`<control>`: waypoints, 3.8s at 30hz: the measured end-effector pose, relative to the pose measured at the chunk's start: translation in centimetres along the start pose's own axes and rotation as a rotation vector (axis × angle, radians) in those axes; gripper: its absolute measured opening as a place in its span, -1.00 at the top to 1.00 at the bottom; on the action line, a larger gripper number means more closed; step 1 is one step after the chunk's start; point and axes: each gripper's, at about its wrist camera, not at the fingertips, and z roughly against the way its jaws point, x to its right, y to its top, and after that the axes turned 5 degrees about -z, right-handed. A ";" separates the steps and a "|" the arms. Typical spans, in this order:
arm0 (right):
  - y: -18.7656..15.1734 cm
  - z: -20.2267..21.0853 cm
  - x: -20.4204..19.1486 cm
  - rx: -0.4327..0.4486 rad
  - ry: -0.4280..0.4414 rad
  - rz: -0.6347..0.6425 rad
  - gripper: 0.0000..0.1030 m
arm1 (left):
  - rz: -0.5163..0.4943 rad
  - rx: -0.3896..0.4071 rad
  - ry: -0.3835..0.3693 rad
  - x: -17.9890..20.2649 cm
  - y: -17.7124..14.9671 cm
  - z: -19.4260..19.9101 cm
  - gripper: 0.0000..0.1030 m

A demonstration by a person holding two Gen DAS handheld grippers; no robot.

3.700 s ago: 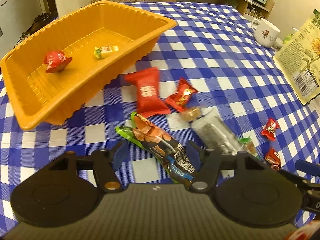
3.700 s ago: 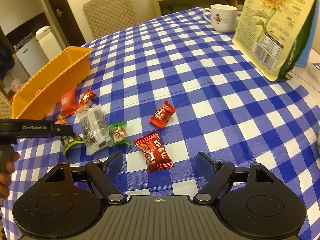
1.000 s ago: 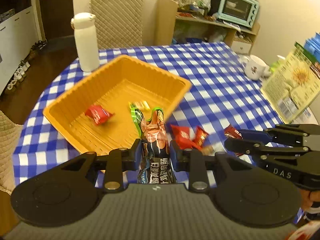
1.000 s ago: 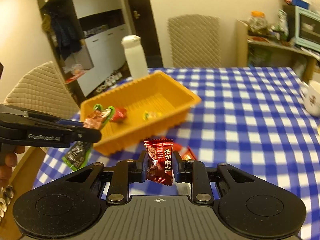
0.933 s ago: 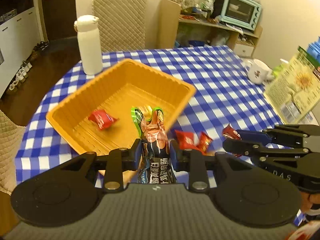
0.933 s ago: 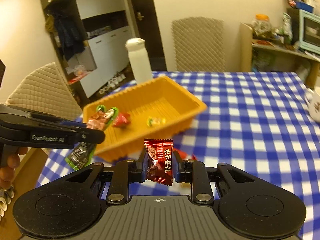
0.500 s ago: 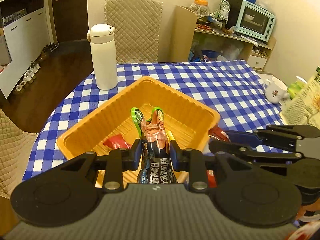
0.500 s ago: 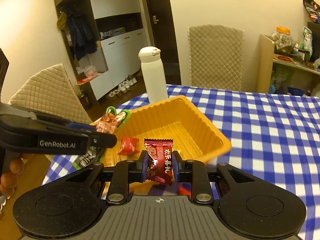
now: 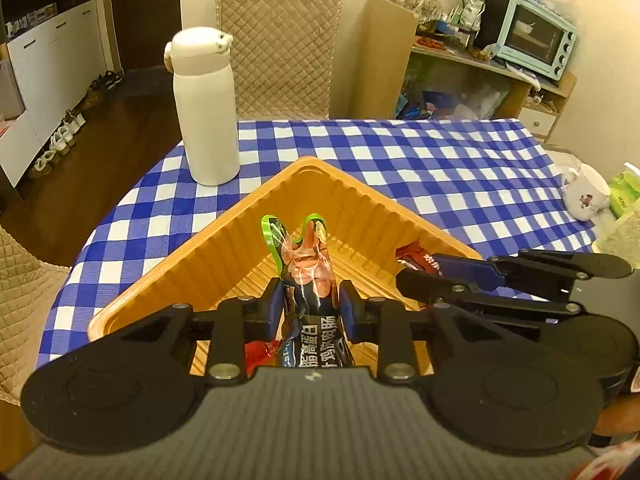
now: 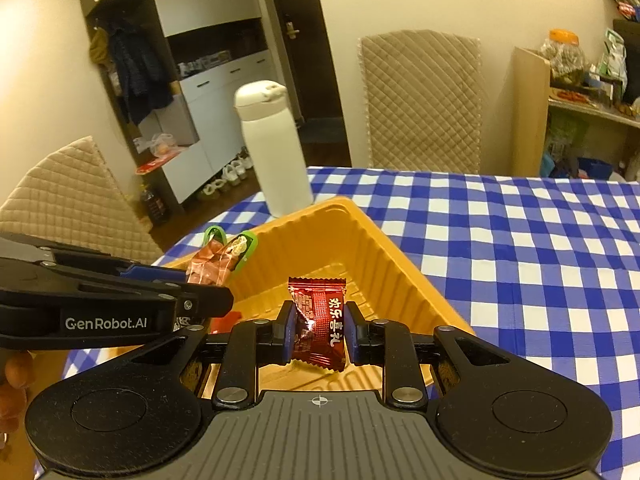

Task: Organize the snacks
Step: 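Carry the snack stick and dark red candy into the orange tray and open both tools, then lift both open tools out of the tray back over the remaining snacks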

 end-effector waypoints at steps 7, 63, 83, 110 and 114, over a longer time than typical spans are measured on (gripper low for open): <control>0.1 -1.3 1.3 -0.019 -0.019 -0.027 0.50 | 0.005 -0.036 0.010 -0.3 0.4 -2.7 0.48; -4.3 10.6 0.5 0.080 -0.068 -0.188 -0.31 | 0.052 0.017 -0.051 -1.2 -5.0 7.6 0.05; -13.2 21.0 0.0 0.013 -0.162 -0.223 -0.31 | -0.053 -0.065 -0.158 5.5 -12.7 11.7 0.02; -20.9 24.1 1.5 -0.137 -0.254 -0.213 -0.31 | -0.152 -0.191 -0.182 9.7 -18.1 11.3 0.02; -21.2 23.7 1.6 -0.151 -0.258 -0.209 -0.31 | -0.164 -0.200 -0.188 9.9 -18.2 11.0 0.02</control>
